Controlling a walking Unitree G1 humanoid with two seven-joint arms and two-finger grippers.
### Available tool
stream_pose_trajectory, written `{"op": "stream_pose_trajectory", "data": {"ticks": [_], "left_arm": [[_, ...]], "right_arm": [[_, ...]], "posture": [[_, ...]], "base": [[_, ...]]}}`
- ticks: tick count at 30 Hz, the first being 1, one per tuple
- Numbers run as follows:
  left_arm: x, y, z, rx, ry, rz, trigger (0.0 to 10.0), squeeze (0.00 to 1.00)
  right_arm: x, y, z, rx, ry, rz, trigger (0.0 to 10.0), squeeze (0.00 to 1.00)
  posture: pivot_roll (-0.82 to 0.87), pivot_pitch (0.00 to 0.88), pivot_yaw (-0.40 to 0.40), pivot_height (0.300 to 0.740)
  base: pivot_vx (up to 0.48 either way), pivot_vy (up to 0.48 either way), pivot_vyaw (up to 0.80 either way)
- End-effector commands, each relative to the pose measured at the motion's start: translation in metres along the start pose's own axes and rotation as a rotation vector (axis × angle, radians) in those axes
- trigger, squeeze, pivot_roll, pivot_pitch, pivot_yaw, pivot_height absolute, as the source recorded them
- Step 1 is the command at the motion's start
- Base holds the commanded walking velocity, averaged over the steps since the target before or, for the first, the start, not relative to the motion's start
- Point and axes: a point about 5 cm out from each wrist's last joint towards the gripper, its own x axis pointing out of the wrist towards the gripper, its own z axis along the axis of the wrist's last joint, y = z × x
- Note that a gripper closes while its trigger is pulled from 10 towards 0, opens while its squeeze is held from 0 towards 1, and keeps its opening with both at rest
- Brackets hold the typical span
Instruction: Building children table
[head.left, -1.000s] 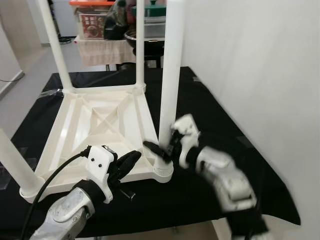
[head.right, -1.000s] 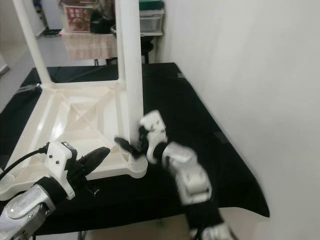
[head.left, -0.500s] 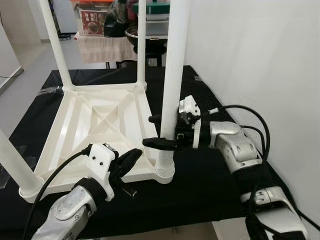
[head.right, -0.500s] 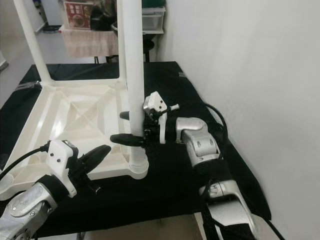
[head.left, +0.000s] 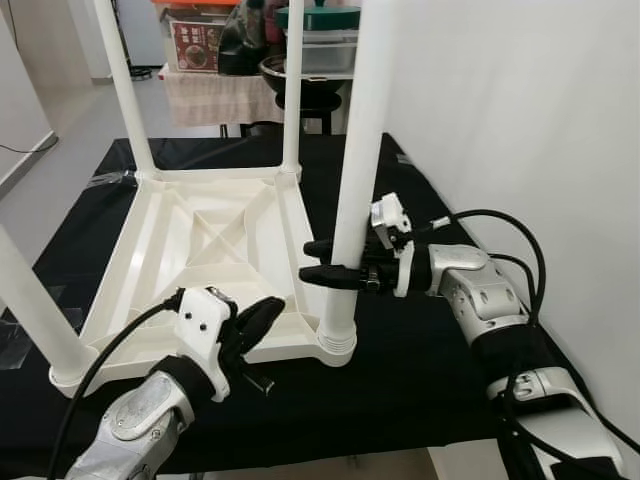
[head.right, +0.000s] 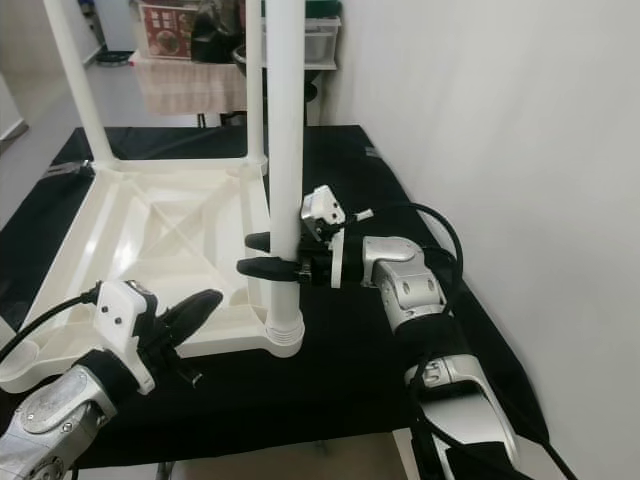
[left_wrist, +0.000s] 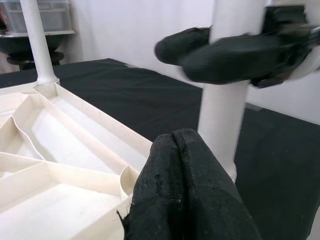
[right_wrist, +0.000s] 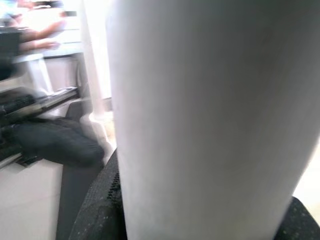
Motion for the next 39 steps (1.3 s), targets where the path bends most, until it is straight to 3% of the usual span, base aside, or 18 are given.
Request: {"op": "stream_pose_trajectory", "data": {"ticks": [1,2,3,7,10,14,15,17,18,20,21,28,32,33,36,37,38,39], "left_arm": [[-0.001,0.001,0.001,-0.003,0.005,-0.011,10.0,0.00],[-0.001,0.001,0.001,-0.003,0.005,-0.011,10.0,0.00],[-0.002,0.002,0.002,-0.002,0.006,-0.011,10.0,0.00],[-0.002,0.004,0.002,0.001,0.013,-0.009,10.0,0.00],[-0.002,0.004,0.001,0.001,0.018,-0.009,10.0,0.00],[-0.005,0.000,-0.003,0.020,0.057,-0.019,10.0,0.00],[-0.006,-0.002,-0.005,0.029,0.069,-0.020,10.0,0.00],[-0.008,-0.003,-0.005,0.035,0.076,-0.019,10.0,0.00],[-0.013,-0.011,-0.006,0.055,0.086,-0.031,10.0,0.00],[-0.015,-0.015,-0.007,0.064,0.090,-0.043,10.0,0.00],[-0.017,-0.021,-0.007,0.071,0.096,-0.059,10.0,0.00],[-0.025,-0.030,-0.004,0.140,0.069,-0.006,10.0,0.00],[-0.027,-0.035,-0.006,0.075,0.048,0.033,10.0,0.00],[-0.029,-0.034,-0.005,0.113,0.052,0.050,10.0,0.00],[-0.029,-0.034,-0.005,0.141,0.054,0.063,10.0,0.00],[-0.031,-0.034,-0.005,0.165,0.051,0.087,10.0,0.00],[-0.033,-0.035,-0.008,0.172,0.052,0.100,10.0,0.00],[-0.033,-0.035,-0.008,0.172,0.052,0.100,10.0,0.00]], "right_arm": [[0.005,0.009,-0.038,0.152,0.113,-0.444,0.0,0.00],[0.005,0.009,-0.038,0.152,0.113,-0.444,0.0,0.00],[0.005,0.018,-0.049,0.241,0.126,-0.630,0.0,0.00],[0.013,0.048,-0.062,0.303,0.106,-0.736,0.0,0.00],[0.017,0.048,-0.059,0.288,0.084,-0.705,0.0,0.00],[0.020,0.024,-0.046,0.193,0.071,-0.691,0.5,0.00],[0.018,0.017,-0.043,0.173,0.073,-0.705,7.8,0.00],[0.017,0.014,-0.041,0.165,0.074,-0.715,7.8,0.00],[0.016,0.005,-0.035,0.144,0.079,-0.721,10.0,0.00],[0.015,0.001,-0.032,0.141,0.066,-0.706,10.0,0.00],[0.016,-0.002,-0.028,0.126,0.049,-0.654,10.0,1.00],[0.014,-0.005,-0.009,0.038,0.002,-0.429,10.0,1.00],[0.005,-0.019,-0.008,-0.029,0.028,-0.309,10.0,1.00],[0.002,-0.021,-0.008,-0.027,0.041,-0.264,10.0,0.77],[0.000,-0.022,-0.009,-0.026,0.051,-0.230,10.0,0.77],[-0.006,-0.027,-0.010,-0.033,0.089,-0.179,10.0,0.16],[-0.011,-0.032,-0.010,-0.044,0.121,-0.145,10.0,0.00],[-0.011,-0.032,-0.010,-0.044,0.121,-0.145,10.0,0.00]], "posture": [[0.01,0.088,-0.073,0.740],[0.01,0.088,-0.073,0.740],[0.01,0.091,-0.070,0.740],[0.03,0.089,-0.049,0.740],[0.02,0.077,-0.041,0.740],[0.02,0.069,-0.049,0.740],[0.03,0.060,-0.045,0.740],[0.03,0.060,-0.045,0.740],[0.04,0.058,-0.044,0.740],[0.04,0.055,-0.044,0.740],[0.05,0.054,-0.047,0.740],[0.06,0.047,-0.055,0.740],[0.07,0.039,-0.062,0.740],[0.07,0.036,-0.066,0.740],[0.07,0.036,-0.066,0.740],[0.08,0.027,-0.074,0.740],[0.09,0.021,-0.077,0.740],[0.09,0.021,-0.077,0.740]], "base": [[0.000,0.000,0.00],[0.000,0.000,0.00],[0.000,0.000,0.00],[0.000,0.000,0.00],[0.000,0.000,0.00],[0.000,0.000,0.00],[0.000,0.000,0.00],[0.000,0.000,0.00],[0.000,0.000,0.00],[0.000,0.000,0.00],[0.000,0.000,0.00],[0.000,0.000,0.00],[0.000,0.000,0.00],[0.000,0.000,0.00],[0.000,0.000,0.00],[0.000,0.000,0.00],[0.000,0.000,0.00],[0.000,0.000,0.00]]}}
